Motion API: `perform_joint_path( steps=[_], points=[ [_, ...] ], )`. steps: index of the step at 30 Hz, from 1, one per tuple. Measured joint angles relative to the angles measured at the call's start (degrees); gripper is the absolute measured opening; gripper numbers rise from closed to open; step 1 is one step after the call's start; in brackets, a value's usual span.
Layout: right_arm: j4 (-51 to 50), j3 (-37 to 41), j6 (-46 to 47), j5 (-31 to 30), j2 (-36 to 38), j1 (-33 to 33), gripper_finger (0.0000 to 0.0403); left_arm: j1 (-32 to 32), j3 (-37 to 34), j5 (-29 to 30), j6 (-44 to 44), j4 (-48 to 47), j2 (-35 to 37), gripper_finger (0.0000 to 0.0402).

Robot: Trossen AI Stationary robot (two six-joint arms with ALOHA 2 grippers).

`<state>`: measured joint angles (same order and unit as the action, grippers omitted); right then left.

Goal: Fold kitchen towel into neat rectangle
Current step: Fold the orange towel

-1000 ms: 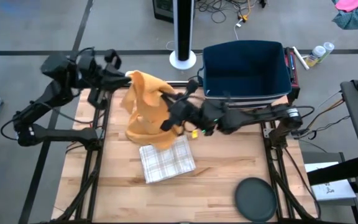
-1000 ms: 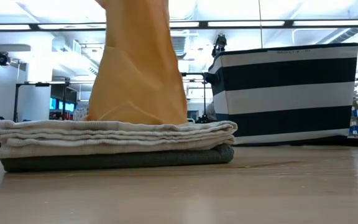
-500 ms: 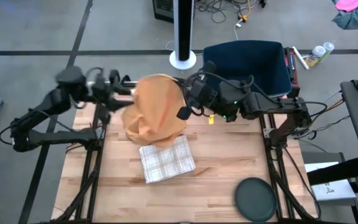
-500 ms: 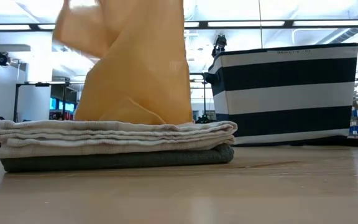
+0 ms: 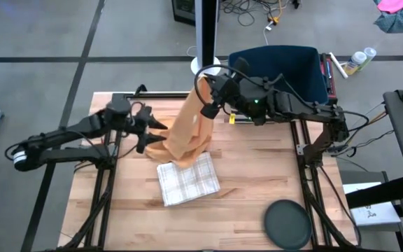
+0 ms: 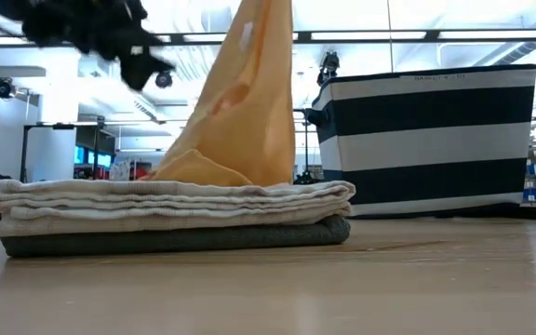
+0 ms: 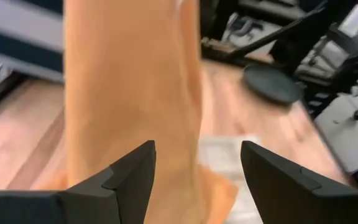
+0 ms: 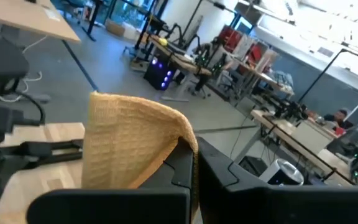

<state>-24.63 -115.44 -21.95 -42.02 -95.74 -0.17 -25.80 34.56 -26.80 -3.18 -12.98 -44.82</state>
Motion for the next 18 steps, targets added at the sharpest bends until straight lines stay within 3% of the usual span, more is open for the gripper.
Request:
perform_joint_path(
  steps=[9,14,18],
  points=[
    [-0.68,-0.04,-1.18,-1.55,0.0,-2.07,0.0,2.97,-14.91,2.74,-1.51,11.11,-2.23,0.0227],
    [-0.63,-0.04,-1.15,-1.51,0.0,-2.75,0.0,6.91,-18.47,10.79,5.2,14.6,-4.52,0.0227],
    [-0.63,-0.04,-1.16,-1.51,0.0,-2.77,0.0,12.28,-18.61,20.81,9.86,14.87,-7.38,0.0219]
  ],
)
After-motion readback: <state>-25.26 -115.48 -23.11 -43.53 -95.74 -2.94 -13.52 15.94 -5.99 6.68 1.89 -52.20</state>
